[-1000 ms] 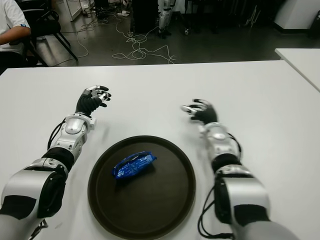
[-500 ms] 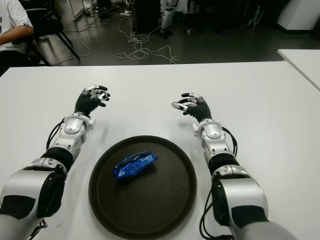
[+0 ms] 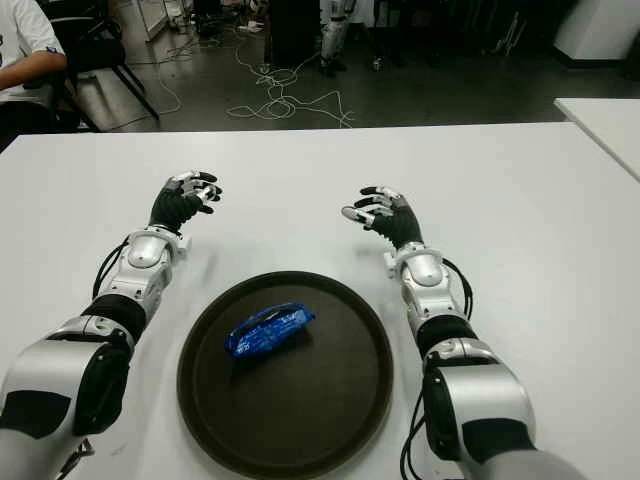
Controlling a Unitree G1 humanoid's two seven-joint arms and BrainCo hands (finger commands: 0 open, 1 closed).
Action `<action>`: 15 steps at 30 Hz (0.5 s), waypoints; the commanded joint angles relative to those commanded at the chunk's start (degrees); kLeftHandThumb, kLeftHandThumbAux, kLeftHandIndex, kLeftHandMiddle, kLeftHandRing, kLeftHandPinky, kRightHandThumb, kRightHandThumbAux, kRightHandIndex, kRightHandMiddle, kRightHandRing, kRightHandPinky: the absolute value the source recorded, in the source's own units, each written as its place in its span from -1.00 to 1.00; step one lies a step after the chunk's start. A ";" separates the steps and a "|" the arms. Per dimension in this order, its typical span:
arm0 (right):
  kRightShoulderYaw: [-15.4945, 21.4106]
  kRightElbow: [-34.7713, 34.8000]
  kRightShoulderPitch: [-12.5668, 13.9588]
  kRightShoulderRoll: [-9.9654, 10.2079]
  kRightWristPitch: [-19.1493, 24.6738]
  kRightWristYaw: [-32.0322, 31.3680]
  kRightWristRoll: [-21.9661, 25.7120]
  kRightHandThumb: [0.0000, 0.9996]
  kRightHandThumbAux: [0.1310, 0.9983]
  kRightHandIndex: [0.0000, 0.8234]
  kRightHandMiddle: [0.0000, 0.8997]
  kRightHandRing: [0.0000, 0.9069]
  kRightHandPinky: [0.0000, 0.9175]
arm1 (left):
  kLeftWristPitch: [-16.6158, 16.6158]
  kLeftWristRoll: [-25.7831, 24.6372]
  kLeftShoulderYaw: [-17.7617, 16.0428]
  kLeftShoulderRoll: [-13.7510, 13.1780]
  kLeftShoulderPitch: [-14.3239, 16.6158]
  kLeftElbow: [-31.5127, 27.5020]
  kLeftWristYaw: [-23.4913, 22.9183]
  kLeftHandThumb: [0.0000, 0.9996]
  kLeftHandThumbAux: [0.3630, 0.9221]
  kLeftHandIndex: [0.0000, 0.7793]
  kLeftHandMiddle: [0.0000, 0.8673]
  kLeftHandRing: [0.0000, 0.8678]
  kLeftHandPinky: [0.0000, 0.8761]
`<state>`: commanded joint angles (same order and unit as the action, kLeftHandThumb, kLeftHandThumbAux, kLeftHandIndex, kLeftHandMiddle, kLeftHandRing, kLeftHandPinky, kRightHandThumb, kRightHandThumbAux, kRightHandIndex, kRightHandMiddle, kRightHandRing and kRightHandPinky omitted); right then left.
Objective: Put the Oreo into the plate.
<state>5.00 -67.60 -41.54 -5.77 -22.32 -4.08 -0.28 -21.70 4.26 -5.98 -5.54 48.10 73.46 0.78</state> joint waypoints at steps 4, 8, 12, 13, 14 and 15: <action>0.43 -0.02 -0.40 -0.42 -0.02 0.38 0.28 -1.00 0.43 -0.19 -0.06 0.04 0.08 | -0.05 0.08 0.04 -0.02 0.01 0.04 0.03 0.64 0.16 -0.05 0.07 -0.07 0.02; 1.07 -0.20 -0.86 -0.64 0.09 0.52 0.80 -1.00 0.44 -0.18 -0.06 0.04 0.08 | -0.20 0.13 0.05 -0.04 -0.03 0.08 0.07 0.64 0.16 -0.04 0.07 -0.07 0.01; 2.32 -0.15 -1.38 -1.02 0.44 0.55 1.82 -1.00 0.43 -0.16 -0.04 0.06 0.11 | -0.42 0.38 0.23 -0.10 -0.14 0.04 0.39 0.64 0.16 -0.05 0.07 -0.07 0.03; 2.60 -0.08 -1.49 -1.14 0.53 0.55 2.02 -1.00 0.43 -0.16 -0.04 0.07 0.11 | -0.46 0.47 0.30 -0.12 -0.16 0.02 0.50 0.64 0.16 -0.05 0.07 -0.07 0.03; 2.85 0.08 -1.53 -1.19 0.55 0.55 2.14 -1.00 0.43 -0.16 -0.03 0.07 0.12 | -0.50 0.56 0.37 -0.14 -0.18 -0.02 0.66 0.64 0.16 -0.06 0.07 -0.07 0.02; 3.04 0.17 -1.54 -1.20 0.55 0.55 2.18 -1.00 0.44 -0.16 -0.03 0.08 0.13 | -0.54 0.62 0.41 -0.15 -0.20 -0.04 0.77 0.64 0.16 -0.06 0.07 -0.07 0.04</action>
<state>8.04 -67.43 -43.09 -6.97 -21.77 -3.54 1.90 -22.24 4.88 -5.57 -5.68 47.91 73.42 1.55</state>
